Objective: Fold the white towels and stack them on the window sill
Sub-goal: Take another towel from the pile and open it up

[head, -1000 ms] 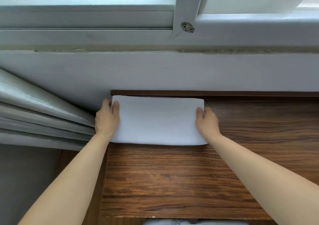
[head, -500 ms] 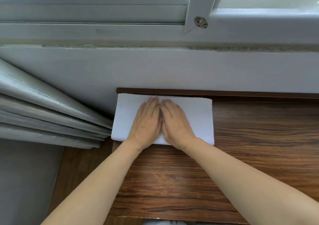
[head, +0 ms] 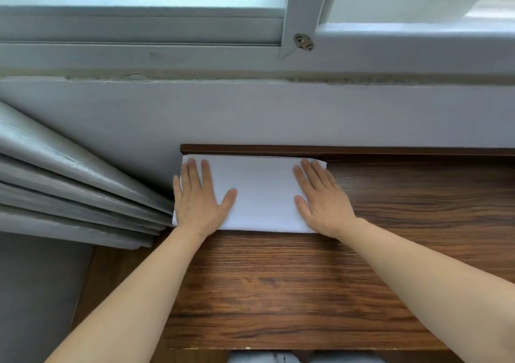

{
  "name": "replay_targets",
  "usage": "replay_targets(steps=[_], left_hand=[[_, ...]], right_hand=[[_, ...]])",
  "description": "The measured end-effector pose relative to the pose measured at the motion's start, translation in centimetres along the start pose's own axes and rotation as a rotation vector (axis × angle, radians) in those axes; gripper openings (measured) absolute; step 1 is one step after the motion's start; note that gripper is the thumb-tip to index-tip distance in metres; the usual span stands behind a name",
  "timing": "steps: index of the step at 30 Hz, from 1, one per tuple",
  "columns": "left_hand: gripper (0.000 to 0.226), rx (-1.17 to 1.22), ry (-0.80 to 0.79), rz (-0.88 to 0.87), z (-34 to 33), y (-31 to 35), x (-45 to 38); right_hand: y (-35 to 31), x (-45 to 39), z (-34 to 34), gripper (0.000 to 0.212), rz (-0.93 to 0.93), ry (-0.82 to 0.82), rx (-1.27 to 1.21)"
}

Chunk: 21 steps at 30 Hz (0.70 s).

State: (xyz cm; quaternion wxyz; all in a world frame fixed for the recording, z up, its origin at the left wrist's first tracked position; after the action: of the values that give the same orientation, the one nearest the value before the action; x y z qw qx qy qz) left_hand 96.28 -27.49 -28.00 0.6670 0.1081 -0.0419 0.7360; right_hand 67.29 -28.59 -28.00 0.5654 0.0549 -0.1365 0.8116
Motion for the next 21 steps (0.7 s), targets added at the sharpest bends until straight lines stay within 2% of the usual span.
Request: replay_targets(steps=[2, 4, 7, 11, 14, 21], left_hand=[[0.1, -0.018, -0.047, 0.08, 0.7, 1.8, 0.1], [0.09, 0.029, -0.02, 0.059, 2.5, 5.6, 0.0], [0.065, 0.088, 0.133, -0.211, 6.3, 14.8, 0.6], [0.034, 0.204, 0.183, -0.451, 10.4, 26.4, 2.5], [0.03, 0.235, 0.168, -0.543, 12.7, 34.6, 4.0], [0.029, 0.34, 0.17, -0.68, 14.8, 51.8, 8.0]], right_hand=[[1.2, 0.7, 1.0, 0.074, -0.012, -0.03, 0.005], [2.4, 1.4, 2.6, 0.072, -0.068, -0.023, -0.005], [4.7, 3.1, 5.9, 0.065, -0.149, 0.086, -0.012], [9.0, 6.6, 10.8, 0.041, -0.256, 0.173, -0.013], [14.1, 10.2, 14.2, 0.033, -0.38, 0.215, -0.114], [27.7, 19.9, 19.6, 0.033, -0.558, 0.264, -0.226]])
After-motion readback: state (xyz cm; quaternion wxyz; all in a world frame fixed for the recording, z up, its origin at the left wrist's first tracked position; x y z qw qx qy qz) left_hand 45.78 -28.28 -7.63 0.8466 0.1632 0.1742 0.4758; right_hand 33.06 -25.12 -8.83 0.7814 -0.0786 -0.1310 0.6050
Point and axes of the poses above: each hand's wrist, its own x-axis away from the middle knuckle, its own z-axis out of the back of the hand, y = z × x, the point moved 7 cm from there along -x, towards the middle knuckle, and after that the axes turned 2 degrees about -z, right-handed, at the moved point
